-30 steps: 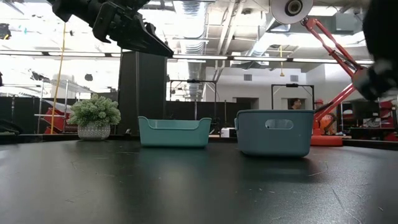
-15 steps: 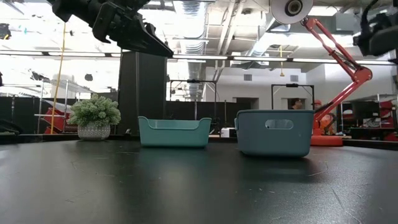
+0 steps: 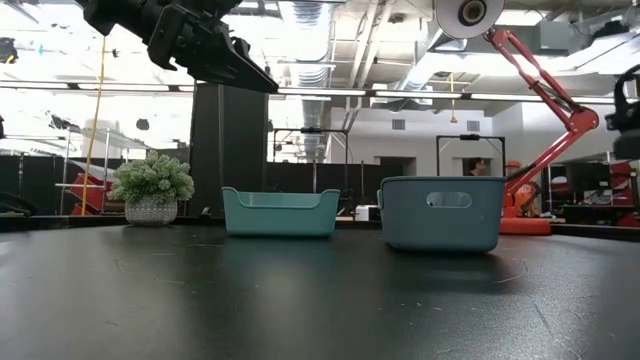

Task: Sort batteries
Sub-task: Put the black battery into the blue bin

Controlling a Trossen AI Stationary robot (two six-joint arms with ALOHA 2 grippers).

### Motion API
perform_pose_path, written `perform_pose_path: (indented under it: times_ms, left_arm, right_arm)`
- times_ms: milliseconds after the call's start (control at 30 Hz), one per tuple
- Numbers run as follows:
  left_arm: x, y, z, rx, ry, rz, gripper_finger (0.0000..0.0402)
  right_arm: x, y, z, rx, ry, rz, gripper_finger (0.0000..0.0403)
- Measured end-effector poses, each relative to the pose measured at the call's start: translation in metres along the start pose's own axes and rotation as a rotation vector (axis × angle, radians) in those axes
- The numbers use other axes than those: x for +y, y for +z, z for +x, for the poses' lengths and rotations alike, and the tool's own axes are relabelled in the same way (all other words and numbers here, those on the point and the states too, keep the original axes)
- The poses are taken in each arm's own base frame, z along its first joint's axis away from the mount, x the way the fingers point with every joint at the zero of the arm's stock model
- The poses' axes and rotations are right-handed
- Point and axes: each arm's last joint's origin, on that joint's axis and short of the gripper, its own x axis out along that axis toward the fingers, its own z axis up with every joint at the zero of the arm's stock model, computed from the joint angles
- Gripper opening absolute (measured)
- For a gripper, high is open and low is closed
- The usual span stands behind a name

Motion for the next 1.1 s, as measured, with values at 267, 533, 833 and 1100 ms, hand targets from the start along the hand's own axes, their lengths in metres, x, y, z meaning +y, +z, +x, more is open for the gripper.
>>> perform_pose_path:
  times_ms: [267, 533, 833, 1100]
  left_arm:
    - [0.0, 0.0, 0.0, -0.001, 0.0, 0.0, 0.0112]
    - [0.0, 0.0, 0.0, -0.003, 0.001, 0.0, 0.0112]
    - [0.0, 0.0, 0.0, -0.003, 0.001, 0.0, 0.0112]
    - [0.0, 0.0, 0.0, -0.002, 0.001, 0.0, 0.0112]
  right_arm:
    - [-0.007, 0.004, 0.003, -0.02, -0.076, 0.01, 0.0224]
    - [-0.013, -0.001, 0.024, 0.044, -0.04, -0.01, 0.022]
    - [-0.011, 0.002, 0.027, 0.057, -0.024, -0.052, 0.0142]
    - [-0.011, 0.003, 0.028, 0.043, -0.021, -0.026, 0.0056]
